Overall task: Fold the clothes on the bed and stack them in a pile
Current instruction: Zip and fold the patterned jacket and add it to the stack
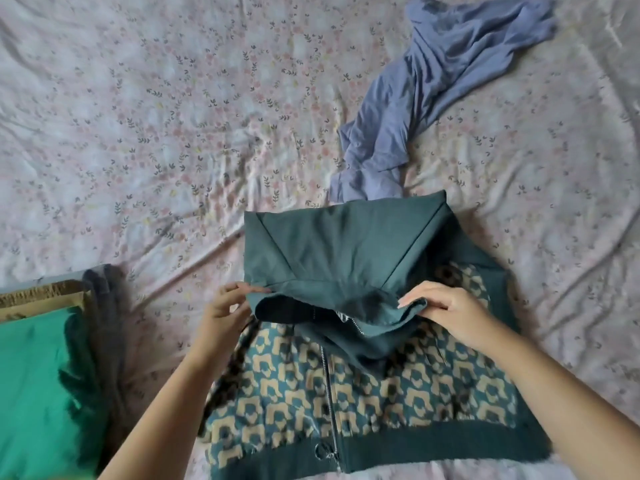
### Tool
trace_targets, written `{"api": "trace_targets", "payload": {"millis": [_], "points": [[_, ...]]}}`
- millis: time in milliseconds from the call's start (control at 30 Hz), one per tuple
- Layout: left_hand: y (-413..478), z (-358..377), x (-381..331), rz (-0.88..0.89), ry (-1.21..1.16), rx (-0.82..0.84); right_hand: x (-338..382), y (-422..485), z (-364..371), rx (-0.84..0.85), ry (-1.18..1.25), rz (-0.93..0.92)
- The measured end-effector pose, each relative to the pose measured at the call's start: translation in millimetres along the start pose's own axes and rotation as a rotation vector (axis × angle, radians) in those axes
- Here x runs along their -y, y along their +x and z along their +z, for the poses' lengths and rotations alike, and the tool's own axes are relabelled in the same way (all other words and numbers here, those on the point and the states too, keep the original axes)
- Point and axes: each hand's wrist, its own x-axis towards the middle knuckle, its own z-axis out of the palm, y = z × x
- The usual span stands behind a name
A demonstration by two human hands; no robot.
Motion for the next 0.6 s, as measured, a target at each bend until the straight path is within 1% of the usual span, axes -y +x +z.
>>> {"api": "trace_targets", "payload": {"millis": [100, 200, 233, 267, 300, 367, 400, 433, 467, 533, 600], "points": [[-25.6, 5.3, 25.4, -0.135, 0.021, 0.003, -25.9, -26.8, 11.8, -0.042, -0.096, 0.035], [-36.9, 8.0, 42.1, -0.173, 0.099, 0.005, -40.1, -38.4, 22.8, -0.032, -0.175, 0.132], [-37.4, 7.3, 46.0, -0.174, 0.122, -0.015, -38.8, -39.1, 27.2, -0.054, -0.171, 0.129], [-37.8, 6.8, 47.9, -0.189, 0.119, -0.039, -35.9, -38.0, 30.9, -0.098, -0.132, 0.131], [-37.8, 6.1, 47.8, -0.217, 0.070, -0.059, -31.9, -35.5, 33.9, -0.160, -0.041, 0.155], [-37.0, 6.6, 43.8, -0.286, -0.077, -0.086, -21.4, -27.7, 38.4, -0.313, 0.337, 0.251], [-36.2, 8.4, 41.1, -0.303, -0.119, -0.087, -16.4, -22.4, 41.5, -0.379, 0.526, 0.316], [-34.7, 10.8, 38.8, -0.302, -0.101, -0.078, -14.0, -17.1, 44.4, -0.432, 0.655, 0.373], [-33.1, 15.2, 35.8, -0.283, -0.047, -0.070, -13.7, -11.5, 47.5, -0.451, 0.683, 0.419], [-30.4, 26.6, 32.3, -0.229, 0.025, -0.082, -16.0, -1.9, 51.7, -0.450, 0.612, 0.502], [-30.7, 37.5, 26.7, -0.192, -0.007, -0.103, -13.8, 2.7, 51.9, -0.475, 0.607, 0.511]]}}
